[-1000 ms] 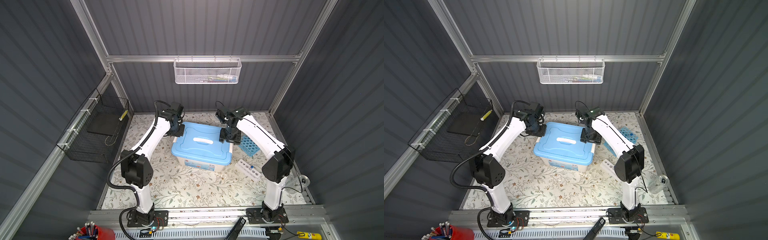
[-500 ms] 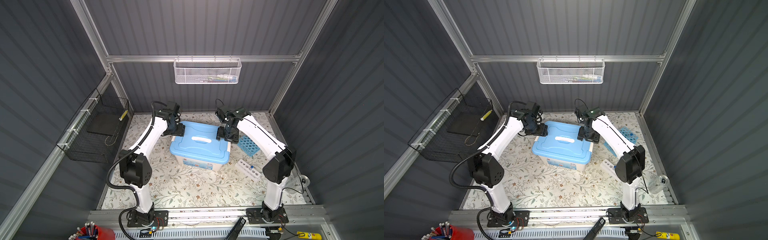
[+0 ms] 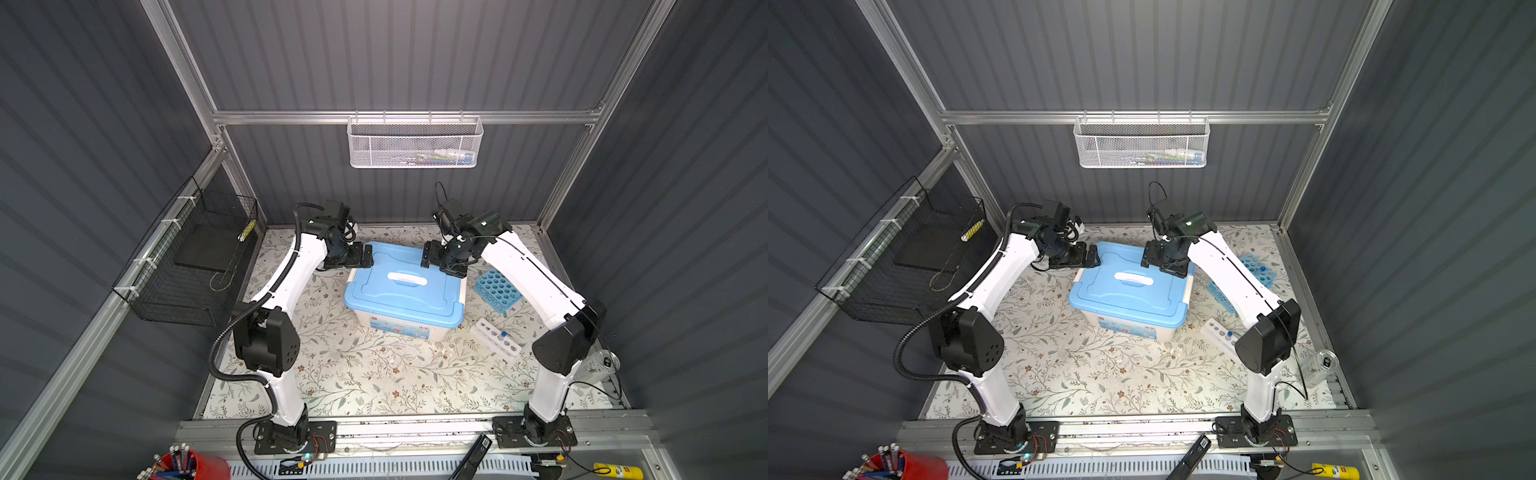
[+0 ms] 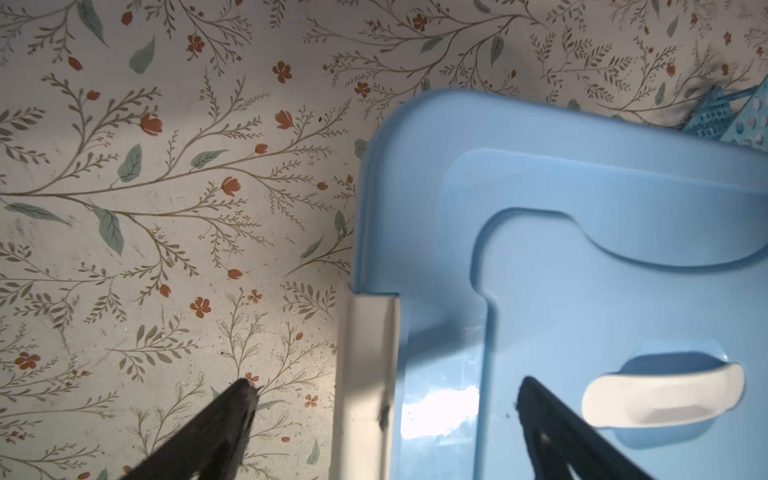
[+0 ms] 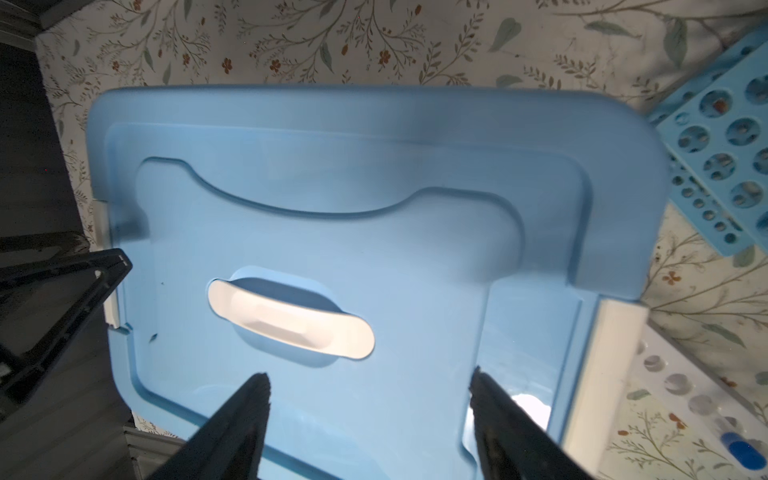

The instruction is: Organize the chemistry lab equipment

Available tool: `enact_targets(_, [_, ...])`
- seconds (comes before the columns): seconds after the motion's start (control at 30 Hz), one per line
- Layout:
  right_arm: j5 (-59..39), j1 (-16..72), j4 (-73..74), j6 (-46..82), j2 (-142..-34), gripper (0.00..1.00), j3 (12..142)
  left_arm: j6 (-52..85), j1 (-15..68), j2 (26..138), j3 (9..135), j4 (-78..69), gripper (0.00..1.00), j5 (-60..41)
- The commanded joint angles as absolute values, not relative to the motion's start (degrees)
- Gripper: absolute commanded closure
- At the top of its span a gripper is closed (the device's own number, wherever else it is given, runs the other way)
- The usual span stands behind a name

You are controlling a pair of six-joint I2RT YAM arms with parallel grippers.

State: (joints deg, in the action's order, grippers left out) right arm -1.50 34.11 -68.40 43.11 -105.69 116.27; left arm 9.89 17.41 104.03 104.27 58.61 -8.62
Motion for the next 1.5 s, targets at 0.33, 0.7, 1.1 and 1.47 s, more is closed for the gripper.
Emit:
enact_targets(0.33, [13.1, 33.0, -54.0, 30.4, -90.0, 0.06, 106.2, 9.1, 15.8, 83.3, 86.0, 36.7, 0.00, 22.8])
enact_targets(0.7, [31.5, 32.3, -1.8, 12.1, -64.5, 0.01, 53.5, -5.7, 15.6, 73.4, 40.9, -15.6, 0.00, 29.0])
enact_targets(1.1, [37.0, 23.9, 13.8, 3.6, -59.6, 0.01, 33.0, -3.7, 13.3, 81.2, 25.3, -39.2, 0.00, 24.8])
enact_targets(1.47, [27.0, 11.2, 34.7, 2.9, -58.9, 0.01, 17.7, -4.9, 10.6, 92.0, 18.5, -62.9, 0.00, 20.1])
